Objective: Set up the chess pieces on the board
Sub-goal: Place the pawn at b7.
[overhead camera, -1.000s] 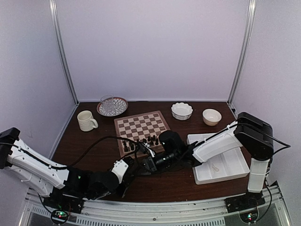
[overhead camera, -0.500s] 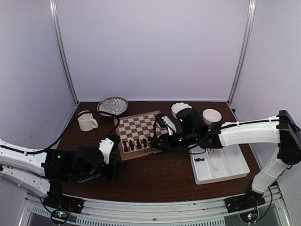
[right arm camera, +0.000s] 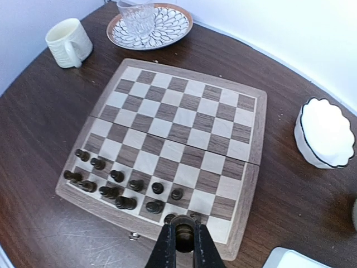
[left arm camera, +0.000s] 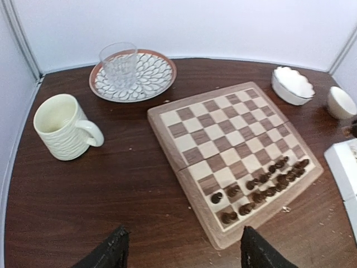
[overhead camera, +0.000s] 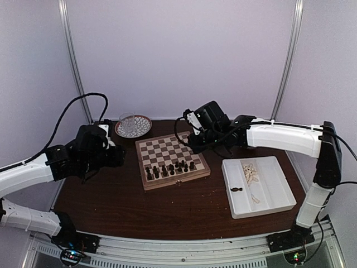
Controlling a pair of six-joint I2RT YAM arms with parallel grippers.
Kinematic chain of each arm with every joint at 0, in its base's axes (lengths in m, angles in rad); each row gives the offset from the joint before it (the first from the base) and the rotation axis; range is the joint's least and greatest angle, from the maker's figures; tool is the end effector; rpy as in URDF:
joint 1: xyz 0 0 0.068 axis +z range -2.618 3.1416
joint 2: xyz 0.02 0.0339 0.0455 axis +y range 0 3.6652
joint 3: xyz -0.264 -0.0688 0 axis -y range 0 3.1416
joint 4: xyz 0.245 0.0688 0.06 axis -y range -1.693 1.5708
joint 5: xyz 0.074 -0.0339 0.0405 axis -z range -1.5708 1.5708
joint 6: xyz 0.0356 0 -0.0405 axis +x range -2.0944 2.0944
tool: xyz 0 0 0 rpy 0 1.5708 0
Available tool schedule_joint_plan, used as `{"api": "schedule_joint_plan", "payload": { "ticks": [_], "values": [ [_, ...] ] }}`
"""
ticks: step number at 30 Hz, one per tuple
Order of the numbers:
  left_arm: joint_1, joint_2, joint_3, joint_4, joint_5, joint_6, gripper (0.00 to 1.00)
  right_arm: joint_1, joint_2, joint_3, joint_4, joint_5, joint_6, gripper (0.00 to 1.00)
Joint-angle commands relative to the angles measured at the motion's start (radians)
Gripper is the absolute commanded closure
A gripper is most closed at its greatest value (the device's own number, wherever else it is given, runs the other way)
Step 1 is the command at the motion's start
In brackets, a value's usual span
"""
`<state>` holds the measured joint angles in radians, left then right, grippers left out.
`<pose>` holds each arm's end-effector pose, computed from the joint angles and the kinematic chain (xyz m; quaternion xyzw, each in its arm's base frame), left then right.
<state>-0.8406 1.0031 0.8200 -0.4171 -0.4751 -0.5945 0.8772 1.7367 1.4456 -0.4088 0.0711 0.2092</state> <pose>0.1569 -0.1509 0.2908 -0.0034 0.8667 -0.1413 0.4784 0.2572 0.3054 0.2905 -0.2829 0.8610 0.1903 0.3775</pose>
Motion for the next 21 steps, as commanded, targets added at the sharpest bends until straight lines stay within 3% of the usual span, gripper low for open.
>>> {"api": "schedule_joint_plan", "payload": {
  "ticks": [1, 6, 17, 21],
  "values": [
    [0.091, 0.088, -0.066, 0.165, 0.027, 0.029, 0.29, -0.006, 0.085, 0.067, -0.120, 0.158, -0.079, 1.00],
    [0.095, 0.114, -0.218, 0.487, 0.019, 0.098, 0.26, -0.054, 0.175, 0.141, -0.142, 0.111, -0.082, 1.00],
    [0.095, 0.086, -0.265, 0.496, 0.038, 0.120, 0.23, -0.093, 0.319, 0.232, -0.173, 0.004, -0.092, 1.00],
    [0.095, 0.076, -0.273, 0.506, 0.055, 0.127, 0.15, -0.102, 0.354, 0.253, -0.169, -0.061, -0.084, 1.00]
  ]
}}
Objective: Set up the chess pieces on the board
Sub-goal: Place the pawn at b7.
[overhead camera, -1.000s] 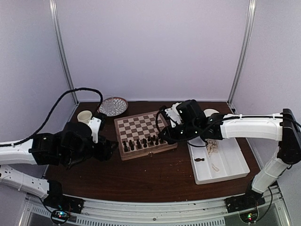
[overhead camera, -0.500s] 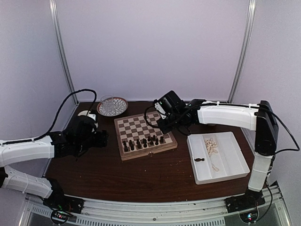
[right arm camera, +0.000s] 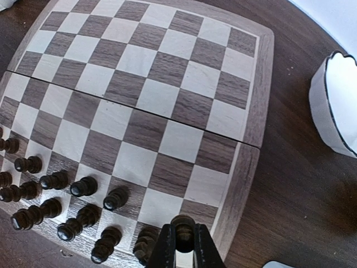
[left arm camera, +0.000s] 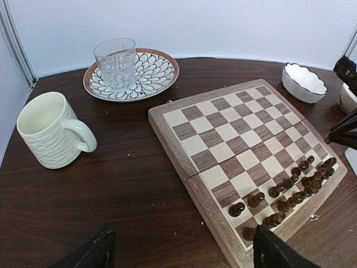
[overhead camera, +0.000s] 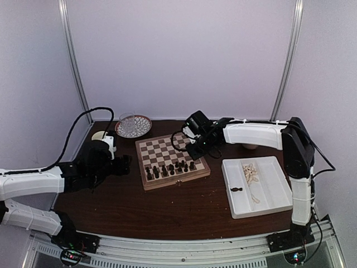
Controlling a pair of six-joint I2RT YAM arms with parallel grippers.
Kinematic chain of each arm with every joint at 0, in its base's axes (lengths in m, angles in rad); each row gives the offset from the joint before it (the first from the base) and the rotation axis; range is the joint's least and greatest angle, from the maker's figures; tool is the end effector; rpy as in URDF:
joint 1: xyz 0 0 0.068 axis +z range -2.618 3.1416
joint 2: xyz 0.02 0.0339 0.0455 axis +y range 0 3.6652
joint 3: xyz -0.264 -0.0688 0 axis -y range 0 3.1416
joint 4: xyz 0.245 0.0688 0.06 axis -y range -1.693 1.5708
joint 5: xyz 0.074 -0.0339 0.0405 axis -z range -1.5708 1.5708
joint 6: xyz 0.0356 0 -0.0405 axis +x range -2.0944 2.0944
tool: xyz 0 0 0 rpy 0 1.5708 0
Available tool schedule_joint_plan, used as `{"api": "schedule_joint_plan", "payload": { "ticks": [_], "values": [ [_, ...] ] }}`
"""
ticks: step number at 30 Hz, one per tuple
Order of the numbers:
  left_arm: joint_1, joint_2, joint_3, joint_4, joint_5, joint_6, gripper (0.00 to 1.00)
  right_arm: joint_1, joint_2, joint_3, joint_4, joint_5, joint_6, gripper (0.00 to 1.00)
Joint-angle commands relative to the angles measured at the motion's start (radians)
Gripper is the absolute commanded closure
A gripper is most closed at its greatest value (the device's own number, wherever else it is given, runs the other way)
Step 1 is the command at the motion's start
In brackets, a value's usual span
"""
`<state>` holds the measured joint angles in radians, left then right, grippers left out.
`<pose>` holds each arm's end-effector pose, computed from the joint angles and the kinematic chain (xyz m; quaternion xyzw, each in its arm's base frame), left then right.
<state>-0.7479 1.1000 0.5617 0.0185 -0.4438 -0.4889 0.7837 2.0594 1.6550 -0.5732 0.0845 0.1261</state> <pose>0.1816 -0.1476 0.2220 -0.0005 0.8511 -0.1286 0.5091 0.3237 0.3183 0.2146 -0.2968 0.9083 0.0920 0.2801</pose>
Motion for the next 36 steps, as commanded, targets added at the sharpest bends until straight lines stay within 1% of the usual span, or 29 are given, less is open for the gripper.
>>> {"api": "schedule_joint_plan", "payload": {
  "ticks": [1, 5, 21, 36],
  "values": [
    [0.002, -0.022, -0.020, 0.077, 0.030, 0.023, 0.11, -0.011, 0.037, 0.047, 0.000, -0.081, 0.003, 1.00],
    [0.002, -0.021, -0.026, 0.096, 0.064, 0.034, 0.03, -0.026, 0.059, 0.052, 0.010, -0.158, 0.018, 1.00],
    [0.002, -0.018, -0.025, 0.106, 0.100, 0.052, 0.02, -0.026, 0.106, 0.095, -0.035, -0.152, 0.000, 1.00],
    [0.003, -0.015, -0.022, 0.101, 0.101, 0.047, 0.02, -0.026, 0.117, 0.100, -0.041, -0.155, -0.006, 0.97]
  ]
}}
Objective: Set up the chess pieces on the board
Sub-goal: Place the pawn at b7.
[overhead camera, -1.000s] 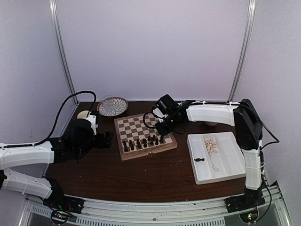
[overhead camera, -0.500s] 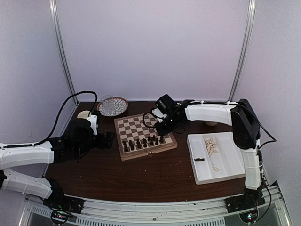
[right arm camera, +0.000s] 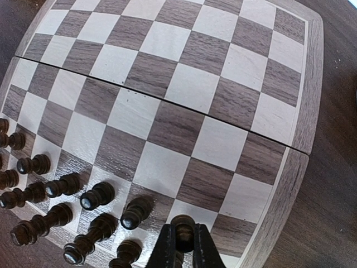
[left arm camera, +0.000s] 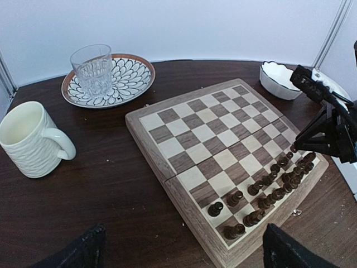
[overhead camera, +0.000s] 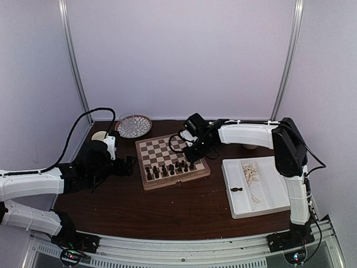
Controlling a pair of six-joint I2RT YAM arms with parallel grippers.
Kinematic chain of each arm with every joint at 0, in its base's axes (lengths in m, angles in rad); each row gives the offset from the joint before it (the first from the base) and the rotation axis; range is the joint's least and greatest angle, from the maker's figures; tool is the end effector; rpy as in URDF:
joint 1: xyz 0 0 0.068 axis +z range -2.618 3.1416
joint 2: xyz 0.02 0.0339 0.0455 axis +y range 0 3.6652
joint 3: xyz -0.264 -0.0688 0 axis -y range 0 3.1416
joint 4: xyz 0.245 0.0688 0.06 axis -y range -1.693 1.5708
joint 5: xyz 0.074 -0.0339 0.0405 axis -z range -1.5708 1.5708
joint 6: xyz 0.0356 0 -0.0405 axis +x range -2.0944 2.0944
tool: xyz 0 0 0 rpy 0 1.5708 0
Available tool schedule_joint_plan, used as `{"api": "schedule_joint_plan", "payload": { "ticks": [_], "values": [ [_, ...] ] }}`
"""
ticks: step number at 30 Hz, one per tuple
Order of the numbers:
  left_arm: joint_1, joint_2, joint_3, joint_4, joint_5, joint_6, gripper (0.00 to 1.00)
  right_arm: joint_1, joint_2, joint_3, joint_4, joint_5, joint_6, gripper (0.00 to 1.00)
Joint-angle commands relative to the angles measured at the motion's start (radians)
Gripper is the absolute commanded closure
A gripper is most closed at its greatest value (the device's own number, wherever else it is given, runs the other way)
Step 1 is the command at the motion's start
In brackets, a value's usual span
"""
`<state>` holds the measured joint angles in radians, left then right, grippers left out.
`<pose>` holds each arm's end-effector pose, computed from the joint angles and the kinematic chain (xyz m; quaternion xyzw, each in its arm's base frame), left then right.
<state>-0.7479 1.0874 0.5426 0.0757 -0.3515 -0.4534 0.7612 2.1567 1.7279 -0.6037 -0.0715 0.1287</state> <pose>0.1797 -0.1500 0.2230 0.0326 0.8433 -0.1684 0.5093 0.3384 0.3260 0.1921 -0.3086 0.9127 0.1455 0.2250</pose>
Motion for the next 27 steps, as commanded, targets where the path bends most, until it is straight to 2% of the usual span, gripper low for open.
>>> {"api": "schedule_joint_plan", "payload": {
  "ticks": [1, 12, 22, 27],
  "values": [
    [0.002, -0.001, -0.002, 0.043, 0.008, 0.010, 0.02, -0.003, 0.020, 0.027, -0.011, 0.001, -0.009, 0.97],
    [0.002, -0.005, 0.008, 0.029, 0.014, 0.009, 0.02, -0.003, 0.025, 0.030, -0.018, -0.001, -0.012, 0.96],
    [0.002, -0.006, 0.008, 0.025, 0.019, 0.009, 0.02, -0.003, 0.021, 0.029, -0.017, 0.005, -0.012, 0.84],
    [0.002, -0.002, 0.010, 0.027, 0.017, 0.009, 0.03, -0.003, 0.021, 0.036, -0.021, 0.006, -0.014, 0.82]
  ]
}}
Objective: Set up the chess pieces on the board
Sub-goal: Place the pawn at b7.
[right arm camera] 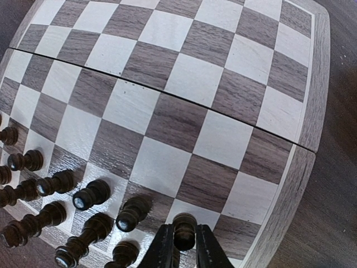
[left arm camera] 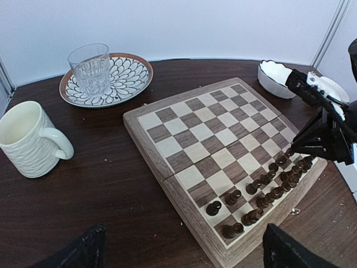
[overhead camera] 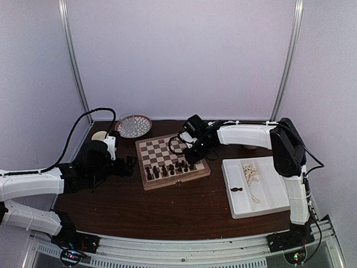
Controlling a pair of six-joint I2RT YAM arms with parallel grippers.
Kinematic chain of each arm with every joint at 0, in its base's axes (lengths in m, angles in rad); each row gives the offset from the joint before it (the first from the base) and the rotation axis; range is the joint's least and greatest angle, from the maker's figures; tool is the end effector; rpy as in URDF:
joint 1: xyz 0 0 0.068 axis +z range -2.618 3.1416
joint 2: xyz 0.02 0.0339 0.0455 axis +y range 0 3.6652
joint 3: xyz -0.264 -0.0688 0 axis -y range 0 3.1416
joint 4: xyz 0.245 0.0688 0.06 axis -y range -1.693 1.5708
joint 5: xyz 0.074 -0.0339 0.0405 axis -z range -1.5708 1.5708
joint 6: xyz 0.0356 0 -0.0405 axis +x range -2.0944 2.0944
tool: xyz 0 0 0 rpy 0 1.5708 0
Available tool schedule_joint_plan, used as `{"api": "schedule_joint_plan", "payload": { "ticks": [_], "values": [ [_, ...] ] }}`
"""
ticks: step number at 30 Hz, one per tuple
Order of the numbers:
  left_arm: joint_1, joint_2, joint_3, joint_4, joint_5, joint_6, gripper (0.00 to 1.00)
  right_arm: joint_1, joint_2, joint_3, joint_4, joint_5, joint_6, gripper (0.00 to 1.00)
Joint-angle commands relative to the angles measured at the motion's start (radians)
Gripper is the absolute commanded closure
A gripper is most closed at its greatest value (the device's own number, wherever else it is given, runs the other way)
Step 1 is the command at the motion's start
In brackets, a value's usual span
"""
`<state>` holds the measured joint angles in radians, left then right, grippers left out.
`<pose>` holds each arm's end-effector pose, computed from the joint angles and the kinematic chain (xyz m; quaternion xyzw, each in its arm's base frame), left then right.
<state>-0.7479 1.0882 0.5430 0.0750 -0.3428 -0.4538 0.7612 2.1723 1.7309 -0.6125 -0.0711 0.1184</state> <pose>0.1796 -0.1503 0.2229 0.0348 0.8439 -0.1714 0.5072 0.3390 0.3265 0.1855 -0.3138 0.9138 0.1398 0.2165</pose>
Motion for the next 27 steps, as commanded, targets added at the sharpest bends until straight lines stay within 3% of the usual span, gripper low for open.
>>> {"api": "schedule_joint_plan", "payload": {
  "ticks": [1, 18, 22, 27],
  "values": [
    [0.002, -0.003, 0.009, 0.026, 0.007, 0.009, 0.02, -0.004, 0.005, 0.034, -0.013, 0.006, -0.004, 0.83],
    [0.002, -0.024, 0.005, 0.022, -0.002, 0.027, 0.02, -0.005, -0.079, 0.081, -0.023, 0.066, -0.009, 0.73],
    [0.002, -0.031, 0.002, 0.020, -0.014, 0.034, 0.02, -0.005, -0.144, 0.080, -0.038, 0.093, -0.007, 0.73],
    [0.002, -0.017, 0.004, 0.022, -0.006, 0.036, 0.02, -0.003, -0.321, -0.044, -0.064, 0.104, 0.005, 0.72]
  ]
}}
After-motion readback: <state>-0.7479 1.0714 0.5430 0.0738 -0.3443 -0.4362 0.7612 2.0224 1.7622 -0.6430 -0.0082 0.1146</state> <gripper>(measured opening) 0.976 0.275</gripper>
